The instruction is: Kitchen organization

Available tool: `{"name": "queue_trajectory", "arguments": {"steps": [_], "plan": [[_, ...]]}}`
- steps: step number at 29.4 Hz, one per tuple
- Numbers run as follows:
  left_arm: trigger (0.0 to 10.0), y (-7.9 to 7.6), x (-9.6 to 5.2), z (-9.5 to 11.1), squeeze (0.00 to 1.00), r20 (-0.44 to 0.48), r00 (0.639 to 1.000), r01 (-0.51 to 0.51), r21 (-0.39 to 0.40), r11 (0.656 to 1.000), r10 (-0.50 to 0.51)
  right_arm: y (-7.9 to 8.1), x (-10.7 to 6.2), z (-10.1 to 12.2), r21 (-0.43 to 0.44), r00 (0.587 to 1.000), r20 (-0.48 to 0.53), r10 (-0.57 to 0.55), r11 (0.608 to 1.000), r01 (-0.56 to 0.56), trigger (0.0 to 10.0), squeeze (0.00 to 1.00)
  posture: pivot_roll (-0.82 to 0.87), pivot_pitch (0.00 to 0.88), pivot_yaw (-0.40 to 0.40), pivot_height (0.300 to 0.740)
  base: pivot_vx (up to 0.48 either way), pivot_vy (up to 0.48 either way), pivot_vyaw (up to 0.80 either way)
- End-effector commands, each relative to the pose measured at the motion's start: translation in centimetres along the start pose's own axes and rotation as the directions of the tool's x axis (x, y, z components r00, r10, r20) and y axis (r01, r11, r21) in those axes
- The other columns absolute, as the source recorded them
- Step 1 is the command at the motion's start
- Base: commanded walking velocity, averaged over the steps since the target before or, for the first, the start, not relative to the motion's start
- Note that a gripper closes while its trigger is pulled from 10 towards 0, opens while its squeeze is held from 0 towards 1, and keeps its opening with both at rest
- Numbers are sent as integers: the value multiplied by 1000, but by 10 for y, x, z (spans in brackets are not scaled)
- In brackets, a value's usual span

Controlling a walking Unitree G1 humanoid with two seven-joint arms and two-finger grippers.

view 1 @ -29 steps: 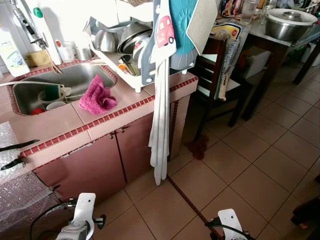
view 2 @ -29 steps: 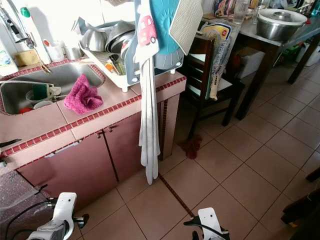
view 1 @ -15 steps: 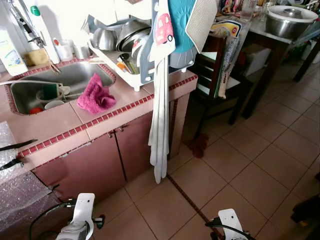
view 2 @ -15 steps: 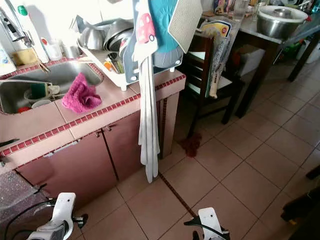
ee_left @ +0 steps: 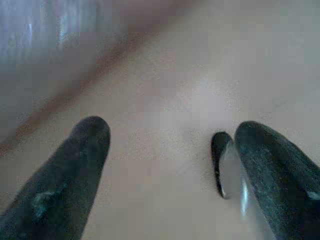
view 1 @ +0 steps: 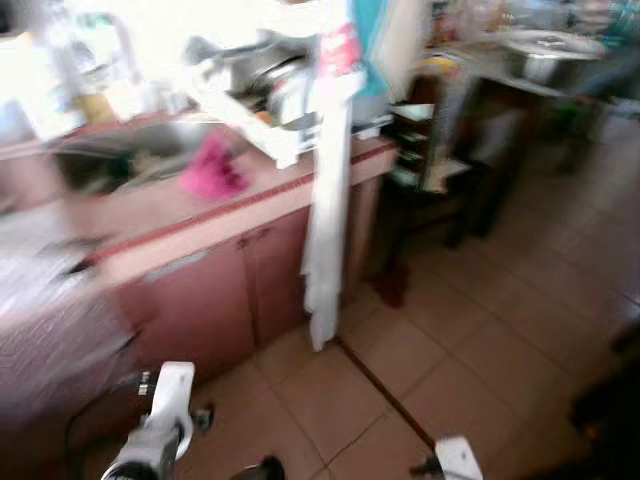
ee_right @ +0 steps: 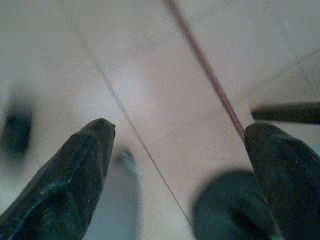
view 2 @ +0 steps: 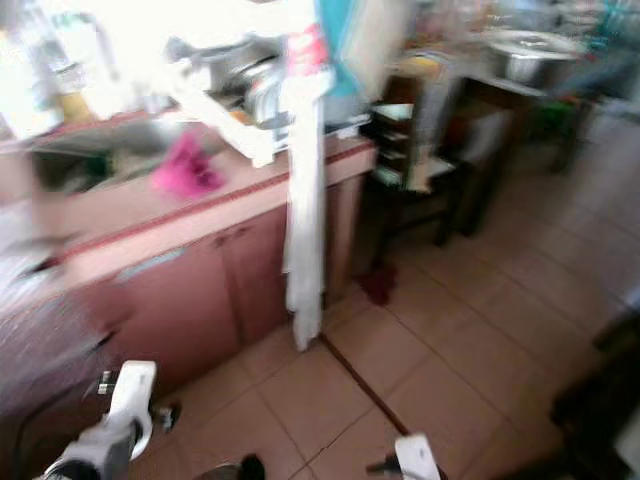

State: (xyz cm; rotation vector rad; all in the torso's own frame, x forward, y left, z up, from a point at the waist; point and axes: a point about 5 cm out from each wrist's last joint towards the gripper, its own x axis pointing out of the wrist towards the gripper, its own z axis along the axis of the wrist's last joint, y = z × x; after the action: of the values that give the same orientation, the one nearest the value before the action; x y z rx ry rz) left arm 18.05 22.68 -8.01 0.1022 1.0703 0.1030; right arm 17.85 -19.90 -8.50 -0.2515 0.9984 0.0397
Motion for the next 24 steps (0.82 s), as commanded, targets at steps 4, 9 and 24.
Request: {"name": "queue_trajectory", "arguments": {"steps": [4, 9, 24], "plan": [[10000, 2, 0, 24, 0, 82, 997, -7, 50, 999, 3, 4, -1, -7, 3, 999, -31, 14, 1000, -14, 10000, 0, 18, 0, 19, 740, 0, 0, 0], [10000, 2, 0, 25, 0, 90, 996, -6, 57, 998, 1, 4, -1, -7, 1, 999, -30, 13, 1000, -13, 10000, 0, 17, 0, 20, 740, 0, 0, 0], [10000, 0, 0, 26, 0, 92, 996, 10, 50, 999, -15, 3, -1, -6, -11, 1000, -29, 12, 1000, -12, 10000, 0, 14, 0, 18, 740, 0, -39, 0]]}}
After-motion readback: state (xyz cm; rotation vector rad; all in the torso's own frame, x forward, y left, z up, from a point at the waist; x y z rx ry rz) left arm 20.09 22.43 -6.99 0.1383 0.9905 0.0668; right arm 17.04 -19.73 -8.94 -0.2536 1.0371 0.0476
